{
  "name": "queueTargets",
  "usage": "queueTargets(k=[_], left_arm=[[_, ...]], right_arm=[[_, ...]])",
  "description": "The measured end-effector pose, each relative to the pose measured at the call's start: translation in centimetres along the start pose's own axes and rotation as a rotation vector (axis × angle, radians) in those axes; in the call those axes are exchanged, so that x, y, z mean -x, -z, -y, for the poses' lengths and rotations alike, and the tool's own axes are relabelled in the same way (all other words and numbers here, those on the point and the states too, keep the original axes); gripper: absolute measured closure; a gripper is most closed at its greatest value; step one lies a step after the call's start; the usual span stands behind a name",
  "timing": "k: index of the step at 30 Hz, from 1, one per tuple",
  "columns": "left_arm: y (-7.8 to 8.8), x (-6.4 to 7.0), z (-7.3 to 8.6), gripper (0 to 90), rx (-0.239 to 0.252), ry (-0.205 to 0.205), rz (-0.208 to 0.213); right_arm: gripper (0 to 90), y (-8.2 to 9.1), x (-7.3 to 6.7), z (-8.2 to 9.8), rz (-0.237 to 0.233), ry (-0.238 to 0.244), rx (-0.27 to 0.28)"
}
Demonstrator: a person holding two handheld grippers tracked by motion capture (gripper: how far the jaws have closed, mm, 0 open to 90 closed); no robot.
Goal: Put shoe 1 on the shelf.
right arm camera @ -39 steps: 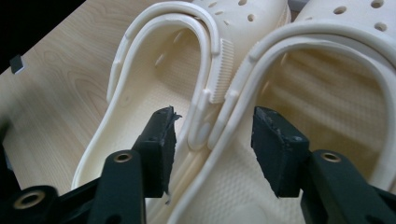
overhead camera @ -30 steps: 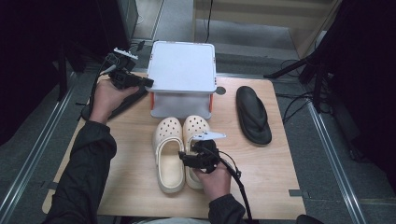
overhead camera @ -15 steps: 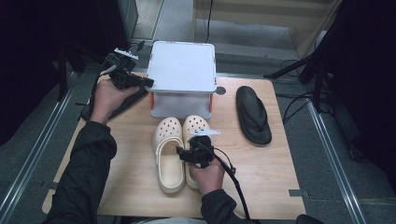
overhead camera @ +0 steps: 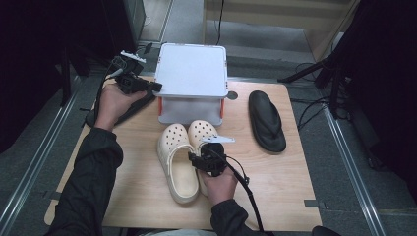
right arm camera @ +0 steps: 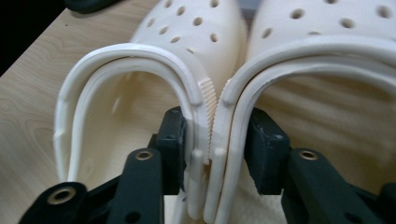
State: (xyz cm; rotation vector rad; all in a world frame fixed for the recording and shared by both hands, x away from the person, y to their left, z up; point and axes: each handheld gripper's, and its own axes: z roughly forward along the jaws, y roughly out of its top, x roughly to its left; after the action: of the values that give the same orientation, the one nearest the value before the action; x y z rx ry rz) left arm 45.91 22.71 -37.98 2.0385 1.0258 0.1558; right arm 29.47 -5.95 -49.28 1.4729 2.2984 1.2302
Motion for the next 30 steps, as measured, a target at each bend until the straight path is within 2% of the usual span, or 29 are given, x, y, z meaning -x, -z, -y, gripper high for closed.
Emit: queueTargets(k=[3,9,18,24,30], left_arm=[[0.0,0.0,0.0,90.0,0.0,0.0,0.001],[0.0,-0.1,0.0,90.0,-0.001,0.004,0.004],[0.0,0.0,0.0,90.0,-0.001,0.01,-0.003],[0.0,0.0,0.0,90.0,-0.001,0.011,-0.002],[0.0,0.0,0.0,90.0,-0.001,0.012,0.0]], right_arm=[[66.0,0.1,0.1,-0.1,0.022,0.023,0.006],[66.8,0.4,0.5,-0.8,-0.009,0.032,-0.009],[66.9,1.2,0.2,-2.7,-0.03,0.07,0.021],[66.9,0.6,0.4,-4.2,-0.024,0.081,0.026],[66.9,-0.6,1.2,-6.1,-0.031,0.076,0.019]])
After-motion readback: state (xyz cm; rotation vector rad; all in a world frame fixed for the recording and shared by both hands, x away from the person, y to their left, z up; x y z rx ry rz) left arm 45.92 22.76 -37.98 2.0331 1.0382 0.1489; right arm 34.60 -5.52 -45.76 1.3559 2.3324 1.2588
